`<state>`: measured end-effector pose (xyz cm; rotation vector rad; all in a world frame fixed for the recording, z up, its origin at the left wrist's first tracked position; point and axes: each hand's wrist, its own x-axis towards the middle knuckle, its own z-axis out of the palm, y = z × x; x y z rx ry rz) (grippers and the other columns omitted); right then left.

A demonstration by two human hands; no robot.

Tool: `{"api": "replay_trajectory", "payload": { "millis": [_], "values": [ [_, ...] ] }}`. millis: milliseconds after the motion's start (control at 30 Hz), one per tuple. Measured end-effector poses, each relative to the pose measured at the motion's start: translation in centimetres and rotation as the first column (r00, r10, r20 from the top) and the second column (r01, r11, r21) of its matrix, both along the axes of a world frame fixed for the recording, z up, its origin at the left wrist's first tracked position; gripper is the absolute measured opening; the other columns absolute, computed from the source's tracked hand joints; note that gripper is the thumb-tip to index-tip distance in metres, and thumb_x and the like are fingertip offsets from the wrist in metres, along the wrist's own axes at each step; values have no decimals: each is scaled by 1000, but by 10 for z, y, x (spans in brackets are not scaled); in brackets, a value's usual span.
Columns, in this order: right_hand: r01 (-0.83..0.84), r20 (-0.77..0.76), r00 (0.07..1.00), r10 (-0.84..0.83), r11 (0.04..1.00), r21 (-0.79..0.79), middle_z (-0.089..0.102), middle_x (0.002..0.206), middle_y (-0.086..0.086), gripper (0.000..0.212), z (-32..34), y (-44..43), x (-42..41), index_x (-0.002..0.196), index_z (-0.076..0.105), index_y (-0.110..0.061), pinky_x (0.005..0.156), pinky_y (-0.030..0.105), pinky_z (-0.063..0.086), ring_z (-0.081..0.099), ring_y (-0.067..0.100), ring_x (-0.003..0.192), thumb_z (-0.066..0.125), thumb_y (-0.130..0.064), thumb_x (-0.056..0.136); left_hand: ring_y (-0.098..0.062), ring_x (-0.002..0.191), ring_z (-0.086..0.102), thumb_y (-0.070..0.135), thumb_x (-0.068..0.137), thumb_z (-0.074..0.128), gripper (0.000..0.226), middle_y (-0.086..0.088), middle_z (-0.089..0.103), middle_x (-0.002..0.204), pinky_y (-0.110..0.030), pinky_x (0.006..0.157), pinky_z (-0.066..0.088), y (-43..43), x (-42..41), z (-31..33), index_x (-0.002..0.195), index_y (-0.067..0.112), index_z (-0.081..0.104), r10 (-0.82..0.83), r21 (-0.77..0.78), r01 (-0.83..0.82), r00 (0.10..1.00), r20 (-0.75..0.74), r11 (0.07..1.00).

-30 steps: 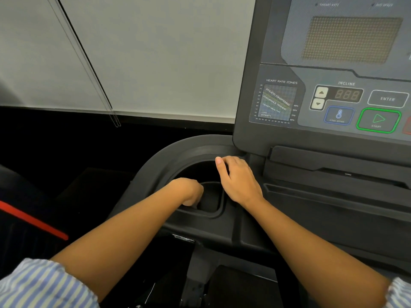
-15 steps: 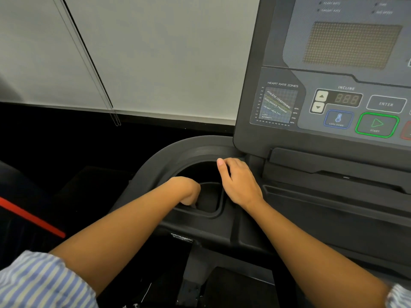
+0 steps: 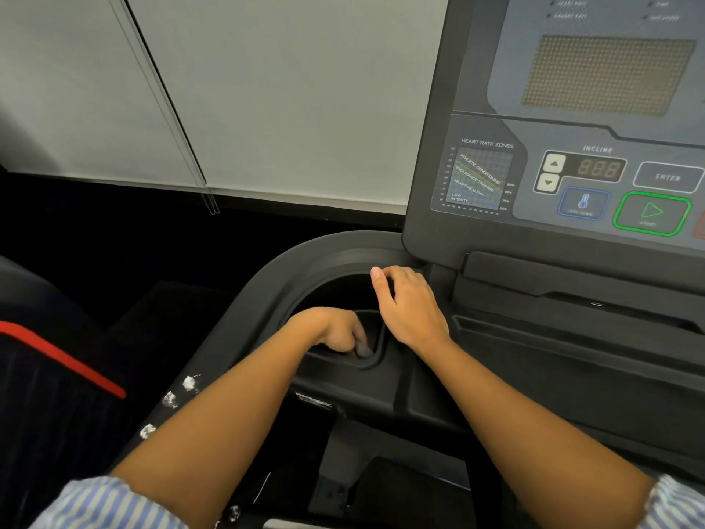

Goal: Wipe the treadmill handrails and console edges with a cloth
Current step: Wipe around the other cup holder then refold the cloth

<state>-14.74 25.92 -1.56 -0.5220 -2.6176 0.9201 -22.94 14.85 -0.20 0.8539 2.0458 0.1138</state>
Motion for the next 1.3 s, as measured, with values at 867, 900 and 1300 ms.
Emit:
{"api": "replay_trajectory", "payload": {
  "millis": [867, 900, 1300],
  "values": [
    [-73, -57, 997, 61, 964, -256, 57, 115, 4, 31, 21, -9, 23, 115, 57, -11, 86, 22, 33, 50, 16, 110, 42, -33, 98, -33, 118, 54, 21, 85, 57, 46, -22, 57, 125, -41, 94, 48, -129, 130, 33, 125, 0, 51, 285, 461, -879, 414, 864, -120],
    [-109, -56, 994, 98, 962, -249, 56, 120, 3, 30, 27, -15, 30, 118, 56, -13, 88, 21, 33, 49, 15, 112, 45, -31, 97, -33, 118, 54, 21, 82, 58, 51, -22, 56, 126, -41, 92, 50, -130, 134, 34, 127, -2, 48, 272, 441, -884, 390, 880, -157],
    [-279, 57, 915, 399, 730, -624, 60, 109, -15, 43, 79, -110, 159, 124, 44, -35, 76, 12, 46, 58, -6, 95, 47, -56, 86, -32, 113, 58, 23, 80, 51, 50, -25, 59, 119, -37, 91, 51, -134, 198, 34, 121, -6, 49, 125, 438, -894, 426, 896, -95]
  ]
}}
